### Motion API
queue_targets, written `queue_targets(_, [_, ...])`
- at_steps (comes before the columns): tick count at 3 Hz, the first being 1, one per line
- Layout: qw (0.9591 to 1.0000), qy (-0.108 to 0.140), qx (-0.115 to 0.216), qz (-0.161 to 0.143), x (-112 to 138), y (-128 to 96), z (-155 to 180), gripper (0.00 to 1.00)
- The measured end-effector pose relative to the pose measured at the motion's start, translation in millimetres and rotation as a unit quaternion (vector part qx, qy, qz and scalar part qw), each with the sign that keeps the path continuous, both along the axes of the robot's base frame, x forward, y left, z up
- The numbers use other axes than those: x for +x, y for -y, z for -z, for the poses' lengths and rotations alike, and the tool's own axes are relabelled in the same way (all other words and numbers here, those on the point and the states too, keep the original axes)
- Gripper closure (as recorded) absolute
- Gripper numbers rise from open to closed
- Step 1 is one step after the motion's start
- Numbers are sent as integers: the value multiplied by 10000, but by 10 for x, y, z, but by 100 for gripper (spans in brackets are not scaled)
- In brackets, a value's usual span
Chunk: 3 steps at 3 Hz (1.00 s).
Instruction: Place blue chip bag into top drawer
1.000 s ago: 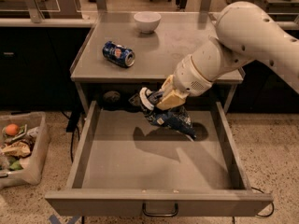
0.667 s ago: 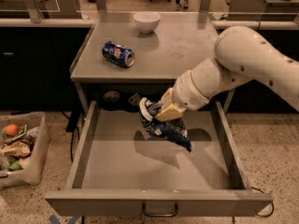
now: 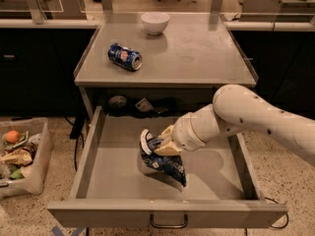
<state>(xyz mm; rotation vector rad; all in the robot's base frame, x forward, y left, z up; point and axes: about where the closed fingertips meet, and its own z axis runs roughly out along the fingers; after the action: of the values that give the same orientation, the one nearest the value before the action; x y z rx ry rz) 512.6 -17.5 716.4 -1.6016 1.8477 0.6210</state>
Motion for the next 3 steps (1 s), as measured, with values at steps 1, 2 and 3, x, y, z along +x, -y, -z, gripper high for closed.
queue_targets(1, [10000,0,0,0,0,0,1,100])
queue_targets(2, [9995,318,-5,92,222,-93,458,100])
queue_targets(3, [9995,317,-7,92,222,-93,459,100])
